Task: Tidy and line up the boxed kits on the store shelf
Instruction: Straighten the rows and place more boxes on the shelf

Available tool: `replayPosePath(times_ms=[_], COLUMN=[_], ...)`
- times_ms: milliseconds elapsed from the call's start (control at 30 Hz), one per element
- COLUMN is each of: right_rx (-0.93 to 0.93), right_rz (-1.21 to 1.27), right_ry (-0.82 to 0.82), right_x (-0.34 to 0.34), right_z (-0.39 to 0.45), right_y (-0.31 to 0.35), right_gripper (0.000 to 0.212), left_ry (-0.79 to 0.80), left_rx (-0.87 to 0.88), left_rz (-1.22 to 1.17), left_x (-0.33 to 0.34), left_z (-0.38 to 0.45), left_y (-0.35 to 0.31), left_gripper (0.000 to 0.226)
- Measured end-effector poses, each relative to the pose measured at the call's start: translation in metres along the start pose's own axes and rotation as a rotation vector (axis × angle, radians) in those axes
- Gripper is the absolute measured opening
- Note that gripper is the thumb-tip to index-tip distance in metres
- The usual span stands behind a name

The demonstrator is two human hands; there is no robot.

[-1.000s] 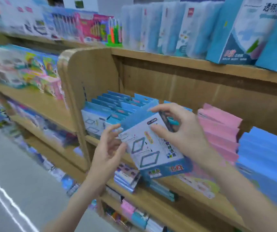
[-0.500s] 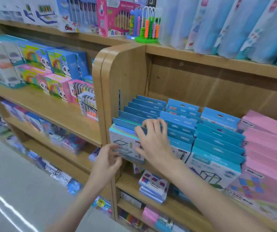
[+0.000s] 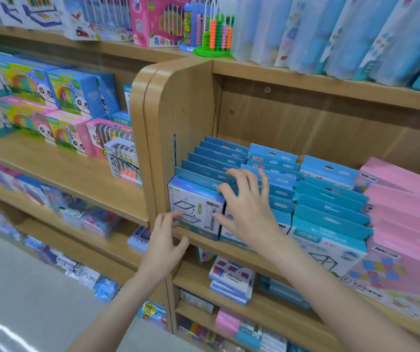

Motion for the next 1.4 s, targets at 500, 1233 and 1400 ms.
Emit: replayPosePath(times_ms=[500, 1233, 1400], right_rx=[0.457, 0.844, 0.911], right_rz=[0.128, 0.238, 0.482], right_ry=[-0.169, 0.243, 0.216], right_x=[-0.073, -0.210, -0.209], right_z=[-0.097, -0.283, -0.280], right_y=[-0.160, -0.515, -0.528], right_gripper=[0.016, 0.093, 0.069], left_ry=[-0.111, -0.001, 0.069], left_rx=[0.463, 0.853, 0.886], left_rz=[0.072, 0.009, 0.130], left_x=[0.039, 0.338, 0.355], left_z=[0.016, -0.011, -0.021], left_y=[-0.111, -0.400, -0.403], left_gripper=[0.031, 0.022, 0.026])
Point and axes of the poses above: each hand's wrist, its own z-axis towards the middle knuckle, its own x-axis out of the palm, y = z × x, the point moved 2 cm from there along z, towards the middle knuckle, and after that the axes turned 10 degrees about x, right-handed, at the moved point
